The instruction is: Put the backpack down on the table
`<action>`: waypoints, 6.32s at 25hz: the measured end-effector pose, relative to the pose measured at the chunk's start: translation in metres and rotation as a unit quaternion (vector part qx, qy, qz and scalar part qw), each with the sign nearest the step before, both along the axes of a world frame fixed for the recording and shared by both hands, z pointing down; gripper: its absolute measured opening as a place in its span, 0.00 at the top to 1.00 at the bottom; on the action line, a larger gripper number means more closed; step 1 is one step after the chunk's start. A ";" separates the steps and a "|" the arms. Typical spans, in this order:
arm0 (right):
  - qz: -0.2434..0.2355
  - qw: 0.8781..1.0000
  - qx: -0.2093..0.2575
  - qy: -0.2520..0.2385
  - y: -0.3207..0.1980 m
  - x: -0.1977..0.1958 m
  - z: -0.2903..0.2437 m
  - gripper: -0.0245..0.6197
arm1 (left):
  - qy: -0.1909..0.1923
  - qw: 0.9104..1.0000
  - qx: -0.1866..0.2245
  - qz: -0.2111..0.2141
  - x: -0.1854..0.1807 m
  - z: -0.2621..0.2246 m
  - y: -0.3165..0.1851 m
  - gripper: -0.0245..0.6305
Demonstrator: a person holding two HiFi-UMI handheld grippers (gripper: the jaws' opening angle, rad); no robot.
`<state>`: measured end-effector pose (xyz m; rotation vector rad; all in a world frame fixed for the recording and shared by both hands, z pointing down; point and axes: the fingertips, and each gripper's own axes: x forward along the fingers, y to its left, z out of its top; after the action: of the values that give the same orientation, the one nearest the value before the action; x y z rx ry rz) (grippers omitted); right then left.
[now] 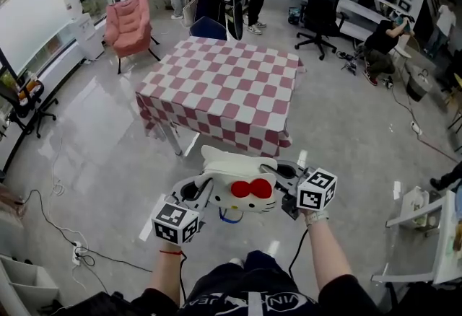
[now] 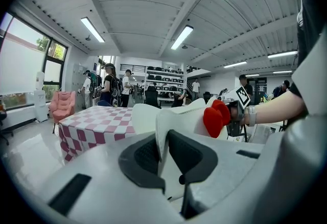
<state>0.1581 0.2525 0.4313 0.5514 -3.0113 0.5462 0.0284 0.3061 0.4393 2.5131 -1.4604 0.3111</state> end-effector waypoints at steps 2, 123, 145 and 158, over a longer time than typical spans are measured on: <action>-0.001 1.000 0.001 -0.001 -0.005 -0.004 -0.002 0.95 | 0.001 1.000 0.003 -0.001 -0.004 -0.002 -0.005 0.90; 0.102 0.995 -0.012 -0.006 -0.680 -0.168 0.011 0.95 | -0.003 0.997 0.013 0.079 -0.177 0.002 -0.702 0.90; 0.083 0.996 0.020 0.016 -0.745 -0.177 0.029 0.95 | -0.004 0.999 0.007 0.054 -0.183 0.022 -0.759 0.90; 0.075 0.995 0.055 0.032 -0.748 -0.178 0.028 0.95 | -0.007 0.998 0.019 0.054 -0.181 0.022 -0.762 0.90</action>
<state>-0.0196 -0.4951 0.4597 0.7904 -2.9697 0.3626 -0.1530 -0.4558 0.4611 2.6296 -1.3509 0.3224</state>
